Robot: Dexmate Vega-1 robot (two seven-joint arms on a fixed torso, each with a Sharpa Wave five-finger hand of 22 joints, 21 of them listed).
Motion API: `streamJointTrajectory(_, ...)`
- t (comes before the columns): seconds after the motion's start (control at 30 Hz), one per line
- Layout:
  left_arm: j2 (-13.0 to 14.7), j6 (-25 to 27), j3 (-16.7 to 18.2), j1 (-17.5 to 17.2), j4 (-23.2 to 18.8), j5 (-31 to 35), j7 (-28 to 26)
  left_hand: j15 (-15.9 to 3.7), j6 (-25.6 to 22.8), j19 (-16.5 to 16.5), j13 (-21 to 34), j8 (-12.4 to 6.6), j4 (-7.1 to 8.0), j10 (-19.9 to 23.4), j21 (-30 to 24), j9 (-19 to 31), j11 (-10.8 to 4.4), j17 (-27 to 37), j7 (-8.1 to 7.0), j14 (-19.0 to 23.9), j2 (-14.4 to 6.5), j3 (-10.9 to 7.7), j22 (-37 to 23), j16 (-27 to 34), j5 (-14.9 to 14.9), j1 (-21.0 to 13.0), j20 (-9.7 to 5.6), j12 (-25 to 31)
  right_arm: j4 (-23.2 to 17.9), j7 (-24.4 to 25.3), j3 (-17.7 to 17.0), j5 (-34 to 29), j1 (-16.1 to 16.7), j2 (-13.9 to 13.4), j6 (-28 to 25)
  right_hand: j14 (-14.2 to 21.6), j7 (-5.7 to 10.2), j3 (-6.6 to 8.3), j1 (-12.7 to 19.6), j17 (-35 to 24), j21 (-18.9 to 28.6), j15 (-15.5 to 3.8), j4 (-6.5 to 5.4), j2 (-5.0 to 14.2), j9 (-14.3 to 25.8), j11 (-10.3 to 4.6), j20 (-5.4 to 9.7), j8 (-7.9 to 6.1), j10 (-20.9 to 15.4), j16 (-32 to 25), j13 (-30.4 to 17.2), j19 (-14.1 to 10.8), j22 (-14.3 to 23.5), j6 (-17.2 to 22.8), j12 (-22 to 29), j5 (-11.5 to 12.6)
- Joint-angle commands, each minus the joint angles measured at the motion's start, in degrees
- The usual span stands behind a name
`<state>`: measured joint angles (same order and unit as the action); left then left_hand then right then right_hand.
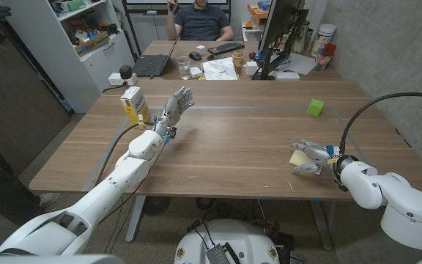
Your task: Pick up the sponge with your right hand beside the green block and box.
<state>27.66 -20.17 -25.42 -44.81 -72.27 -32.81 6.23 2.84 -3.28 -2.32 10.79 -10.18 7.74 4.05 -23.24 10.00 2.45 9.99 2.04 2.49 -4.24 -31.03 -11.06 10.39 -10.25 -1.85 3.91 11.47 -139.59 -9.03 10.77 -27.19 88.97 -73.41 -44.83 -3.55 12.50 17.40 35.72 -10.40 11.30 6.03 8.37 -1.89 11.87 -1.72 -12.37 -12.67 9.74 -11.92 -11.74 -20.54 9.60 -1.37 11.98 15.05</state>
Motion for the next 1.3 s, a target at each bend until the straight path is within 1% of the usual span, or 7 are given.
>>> streamJointTrajectory(0.03, 0.0, -0.8, -0.1, -0.1, -0.2, -0.3, 1.1, 0.28, -0.4, -0.4, 0.2, -0.37, 0.05, 0.0, 0.1, 0.2, 0.03, 0.1, -0.23, -0.4, 0.1, 0.35, -0.1, 0.2, -0.3, 0.3, 0.08, 0.3, -0.8, 2.9, 1.0, 6.7, -1.2, -4.9, -1.2, 0.4, 0.12, 0.48, 0.8, -0.1, 0.2, 0.06, -0.09, 0.94, 0.3, -0.19, -0.06, -0.58, -0.2, -0.1, 0.1, -1.1, 0.2, 1.2, 0.3, -0.1)
streamJointTrajectory(0.43, 0.2, -1.1, 0.4, -0.5, -0.6, -0.7, 1.1, 0.21, -0.3, -0.4, 0.2, -0.35, 0.06, 0.0, 0.2, 0.2, 0.16, 0.1, -0.26, -0.4, 0.2, 0.56, -0.1, 0.2, -0.3, 0.4, 0.06, 0.3, -1.4, 6.9, 5.4, 9.8, -5.1, -7.3, -2.7, -1.1, 0.15, 0.5, 1.6, -0.1, -1.2, 0.69, -0.26, 1.85, 0.4, -0.41, -0.37, -1.45, -1.2, 0.7, 0.1, 1.1, 0.0, 4.4, 0.5, -1.1)
streamJointTrajectory(0.8, -0.2, -1.7, 0.3, 0.3, 0.8, -0.7, 1.9, 0.18, -0.3, -0.5, 0.2, -0.35, 0.04, 0.0, 0.2, 0.2, 0.1, 0.1, -0.35, -0.3, 0.3, 0.68, -0.1, 0.2, -0.3, 0.4, 0.09, 0.3, 0.5, -4.3, 15.0, 10.3, -18.1, -6.6, -2.2, -3.4, 0.03, -0.15, 1.0, -0.2, -1.7, 1.85, -0.99, 2.75, 0.1, 0.32, -0.34, -0.05, -0.1, 1.2, 0.1, 7.8, -0.1, 3.7, -0.3, -2.6)
streamJointTrajectory(1.03, -0.8, -2.5, 0.2, 1.1, 2.3, -0.8, 2.6, 0.21, -0.3, -0.6, 0.2, -0.37, 0.02, 0.0, 0.3, 0.2, 0.07, 0.1, -0.32, -0.3, 0.3, 0.73, -0.1, 0.2, -0.3, 0.3, 0.08, 0.3, 1.4, -1.6, 14.8, 14.1, -19.0, -7.2, -0.6, -1.9, 0.06, -0.1, 0.8, -0.1, -0.9, 1.48, -1.29, 3.94, -0.1, 0.56, -0.15, 1.09, 1.0, 0.3, 0.1, 7.6, 0.1, 1.7, -0.6, -3.5)
streamJointTrajectory(1.1, -0.9, -2.5, 0.1, 1.5, 2.9, -0.8, 3.0, 0.24, -0.3, -0.6, 0.2, -0.37, 0.02, -0.1, 0.3, 0.2, 0.03, 0.1, -0.29, -0.3, 0.3, 0.74, -0.1, 0.2, -0.3, 0.3, 0.02, 0.3, 1.6, 0.8, 14.7, 14.4, -18.7, -6.8, -0.4, 2.1, 0.11, -0.08, 0.9, 0.0, 0.5, 0.06, -1.25, 5.26, -0.2, 0.2, 0.11, 0.54, -3.6, -0.7, 0.2, 3.2, 0.3, 3.9, 0.9, -4.0)
streamJointTrajectory(1.2, -1.2, -2.4, 0.0, 1.9, 3.7, -0.8, 3.2, 0.22, -0.3, -0.6, 0.2, -0.37, 0.01, 0.0, 0.3, 0.2, 0.02, 0.1, -0.32, -0.3, 0.4, 0.75, -0.1, 0.2, -0.3, 0.3, 0.06, 0.3, 1.3, 0.8, 16.1, 13.6, -20.0, -5.8, -2.0, 10.2, 0.14, 0.0, 5.0, 0.1, 3.1, -3.62, 0.5, 6.58, -0.3, -0.13, 0.99, 0.16, -9.7, -1.4, 0.3, -12.8, 0.1, 8.5, 1.4, -3.5)
streamJointTrajectory(1.3, -1.4, -2.5, -0.1, 2.3, 4.4, -0.8, 3.5, 0.17, -0.3, -0.6, 0.2, -0.38, 0.0, 0.0, 0.3, 0.2, 0.02, 0.1, -0.35, -0.3, 0.4, 0.77, -0.1, 0.2, -0.3, 0.3, 0.08, 0.3, 1.7, 4.6, 16.0, 13.4, -19.0, -5.7, -1.5, 18.8, 0.12, 0.11, 10.4, -0.4, 3.2, -8.86, 0.86, 8.06, -0.3, -1.62, 6.58, -0.67, -17.5, -3.0, 0.1, -24.3, -0.1, 14.9, 2.6, -3.1)
